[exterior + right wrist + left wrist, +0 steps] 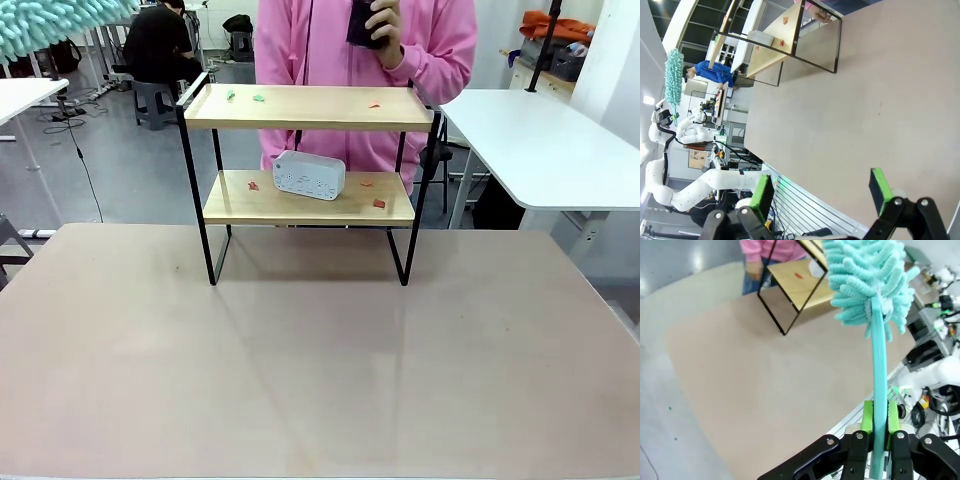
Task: Clean the shelf.
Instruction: Clean the specific tier of the Shelf with the Duster once objects are removed.
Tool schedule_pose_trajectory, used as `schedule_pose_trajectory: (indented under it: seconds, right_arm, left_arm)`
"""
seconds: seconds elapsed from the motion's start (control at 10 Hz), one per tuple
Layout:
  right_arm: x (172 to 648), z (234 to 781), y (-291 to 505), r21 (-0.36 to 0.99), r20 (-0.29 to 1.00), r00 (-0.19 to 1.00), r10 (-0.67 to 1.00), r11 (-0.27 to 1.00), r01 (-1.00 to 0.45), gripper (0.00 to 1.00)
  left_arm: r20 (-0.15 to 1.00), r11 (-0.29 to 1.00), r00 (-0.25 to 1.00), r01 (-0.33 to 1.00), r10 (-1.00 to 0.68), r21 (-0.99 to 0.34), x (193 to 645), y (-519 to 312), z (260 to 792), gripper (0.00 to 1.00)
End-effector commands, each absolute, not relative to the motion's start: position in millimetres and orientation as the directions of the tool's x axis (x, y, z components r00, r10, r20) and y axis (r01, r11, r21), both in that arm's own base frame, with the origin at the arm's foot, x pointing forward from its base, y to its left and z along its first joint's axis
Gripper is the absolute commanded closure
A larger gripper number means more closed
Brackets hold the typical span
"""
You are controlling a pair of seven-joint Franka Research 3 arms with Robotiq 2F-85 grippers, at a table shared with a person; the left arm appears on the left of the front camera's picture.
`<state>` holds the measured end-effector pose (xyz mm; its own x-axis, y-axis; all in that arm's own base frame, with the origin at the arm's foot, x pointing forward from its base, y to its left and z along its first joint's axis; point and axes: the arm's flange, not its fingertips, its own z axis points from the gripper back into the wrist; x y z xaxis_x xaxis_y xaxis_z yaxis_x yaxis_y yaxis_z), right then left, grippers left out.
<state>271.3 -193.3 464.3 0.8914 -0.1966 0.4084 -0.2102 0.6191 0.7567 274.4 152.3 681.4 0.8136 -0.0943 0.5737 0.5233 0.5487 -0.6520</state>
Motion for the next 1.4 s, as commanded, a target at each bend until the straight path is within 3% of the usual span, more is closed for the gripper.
schedule_pose_trajectory:
  seconds: [0.0,0.2,0.4,0.7,1.3]
  right_arm:
    - [272.3,463.9,-192.7,0.756,0.435,0.879,-0.194,0.610,-0.240,0.00]
    - [272.3,463.9,-192.7,0.756,0.435,0.879,-0.194,0.610,-0.240,0.00]
    - [272.3,463.9,-192.7,0.756,0.435,0.879,-0.194,0.610,-0.240,0.00]
    - [272.3,463.9,-192.7,0.756,0.435,0.879,-0.194,0.610,-0.240,0.00]
    - [272.3,463.9,-192.7,0.756,0.435,0.879,-0.194,0.610,-0.240,0.00]
  left_arm:
    - [0.487,0.633,0.873,0.398,-0.038,-0.664,307.5,106.4,688.3,0.87]
    - [0.395,0.716,0.916,0.227,0.073,-0.660,331.1,61.8,694.1,0.87]
    - [0.432,0.792,0.890,0.156,0.146,-0.590,336.2,5.7,696.4,0.87]
    - [0.524,0.826,0.840,0.191,0.142,-0.530,337.6,-47.8,696.0,0.87]
    - [0.518,0.776,0.846,0.240,0.127,-0.583,336.2,-60.6,699.6,0.87]
